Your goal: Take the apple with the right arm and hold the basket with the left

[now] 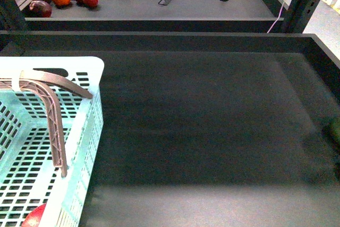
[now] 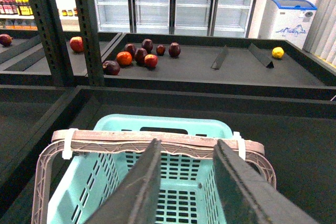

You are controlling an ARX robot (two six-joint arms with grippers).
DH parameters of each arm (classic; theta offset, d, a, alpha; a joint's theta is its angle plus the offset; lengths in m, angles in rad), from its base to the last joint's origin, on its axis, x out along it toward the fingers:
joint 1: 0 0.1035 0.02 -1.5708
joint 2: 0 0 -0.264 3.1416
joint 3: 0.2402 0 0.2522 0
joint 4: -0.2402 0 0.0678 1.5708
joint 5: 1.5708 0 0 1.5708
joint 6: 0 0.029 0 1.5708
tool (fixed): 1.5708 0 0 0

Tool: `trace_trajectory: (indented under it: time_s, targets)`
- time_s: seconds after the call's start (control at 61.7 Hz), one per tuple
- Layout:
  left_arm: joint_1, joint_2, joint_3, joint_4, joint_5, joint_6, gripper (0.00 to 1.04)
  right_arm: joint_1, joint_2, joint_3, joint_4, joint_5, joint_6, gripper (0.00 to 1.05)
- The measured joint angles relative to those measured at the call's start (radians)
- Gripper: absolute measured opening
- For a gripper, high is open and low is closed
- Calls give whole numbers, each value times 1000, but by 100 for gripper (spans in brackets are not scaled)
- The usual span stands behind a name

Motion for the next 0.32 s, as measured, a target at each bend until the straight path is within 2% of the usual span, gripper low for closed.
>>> trace_trajectory:
  time_s: [0.049, 0.178, 0.243, 0.324]
  targets:
    - [0, 0, 0, 0, 0, 0, 51, 0, 0, 0, 0, 0, 0, 96]
    - [0, 0, 0, 0, 0, 0, 78, 0, 0, 0, 0, 0, 0, 96]
    - [0, 0, 0, 0, 0, 0, 98, 0, 0, 0, 0, 0, 0, 96]
    - [0, 0, 0, 0, 0, 2, 97, 0, 0, 0, 0, 0, 0, 96]
